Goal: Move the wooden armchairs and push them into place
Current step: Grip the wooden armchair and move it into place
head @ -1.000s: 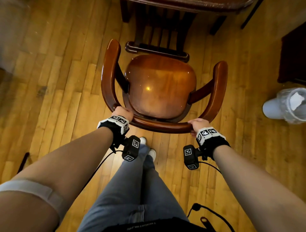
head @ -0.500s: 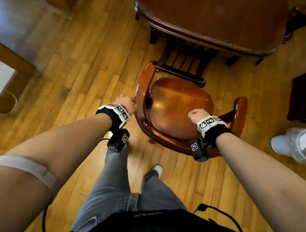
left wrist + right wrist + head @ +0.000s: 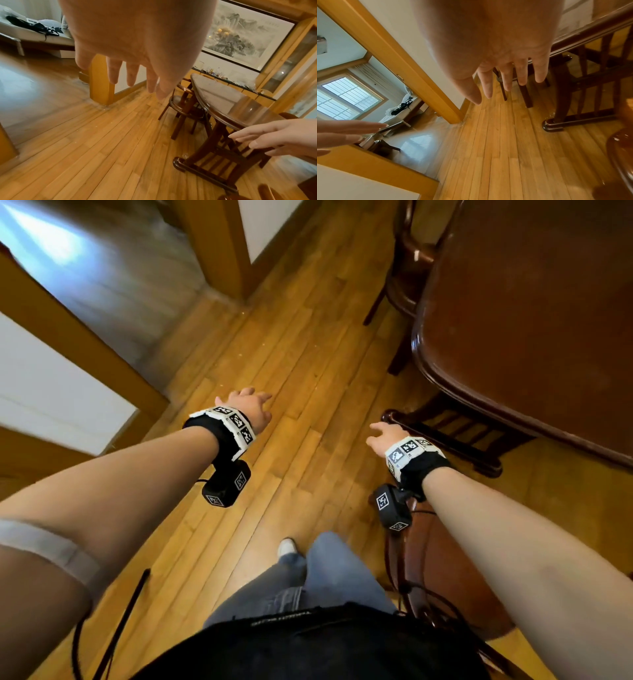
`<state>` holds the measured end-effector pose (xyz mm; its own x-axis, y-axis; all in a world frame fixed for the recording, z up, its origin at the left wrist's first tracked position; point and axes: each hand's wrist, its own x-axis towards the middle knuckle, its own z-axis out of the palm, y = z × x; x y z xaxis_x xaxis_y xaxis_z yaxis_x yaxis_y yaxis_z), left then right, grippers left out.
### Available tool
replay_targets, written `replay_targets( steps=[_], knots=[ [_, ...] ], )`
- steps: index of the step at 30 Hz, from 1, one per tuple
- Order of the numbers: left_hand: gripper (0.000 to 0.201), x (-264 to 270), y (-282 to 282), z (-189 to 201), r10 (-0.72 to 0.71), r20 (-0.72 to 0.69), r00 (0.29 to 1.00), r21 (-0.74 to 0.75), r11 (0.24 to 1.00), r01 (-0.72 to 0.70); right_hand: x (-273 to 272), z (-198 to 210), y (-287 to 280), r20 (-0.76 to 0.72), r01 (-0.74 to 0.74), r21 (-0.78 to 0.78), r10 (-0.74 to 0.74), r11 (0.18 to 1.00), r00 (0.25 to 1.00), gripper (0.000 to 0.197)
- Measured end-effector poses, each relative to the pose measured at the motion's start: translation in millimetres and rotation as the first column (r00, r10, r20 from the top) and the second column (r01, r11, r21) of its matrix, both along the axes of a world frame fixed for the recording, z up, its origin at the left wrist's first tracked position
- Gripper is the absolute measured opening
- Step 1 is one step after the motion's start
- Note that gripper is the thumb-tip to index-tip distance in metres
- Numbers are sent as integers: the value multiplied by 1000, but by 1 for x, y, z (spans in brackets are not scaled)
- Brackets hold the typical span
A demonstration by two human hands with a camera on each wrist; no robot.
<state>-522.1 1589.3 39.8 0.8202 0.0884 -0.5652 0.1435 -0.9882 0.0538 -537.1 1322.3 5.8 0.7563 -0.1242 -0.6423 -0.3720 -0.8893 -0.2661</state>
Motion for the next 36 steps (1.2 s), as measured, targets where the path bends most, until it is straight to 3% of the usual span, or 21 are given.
replay_targets(
  steps=[6,12,14,20,24,31,36],
  knots=[
    [57,118,23,-12,17,-25,1000,-50,999,-18,113,-6,21,-34,-25,-62,23,998,999,63],
    [54,294,18,-10,-45,-31,998,-50,998,44,285,-13,24,-36,-19,-96,16,995,999,63],
    [53,322,20,-7,-66,-40,997,-50,997,64,314,-10,25,-46,-26,-82,22,996,999,61],
    [53,480,30,14,-68,-24,997,-64,996,66,480,10,39,4,-2,-66,2,998,1000,60],
    [52,574,32,3,-97,-28,995,-52,994,95,567,1,44,15,9,-82,-8,997,1000,60],
    [53,774,19,-7,-325,-9,946,-23,945,325,713,-7,27,58,250,-50,-247,967,967,60],
    [54,896,-19,1,-527,-24,849,-19,850,527,775,3,-4,33,508,-44,-507,860,861,70]
  ],
)
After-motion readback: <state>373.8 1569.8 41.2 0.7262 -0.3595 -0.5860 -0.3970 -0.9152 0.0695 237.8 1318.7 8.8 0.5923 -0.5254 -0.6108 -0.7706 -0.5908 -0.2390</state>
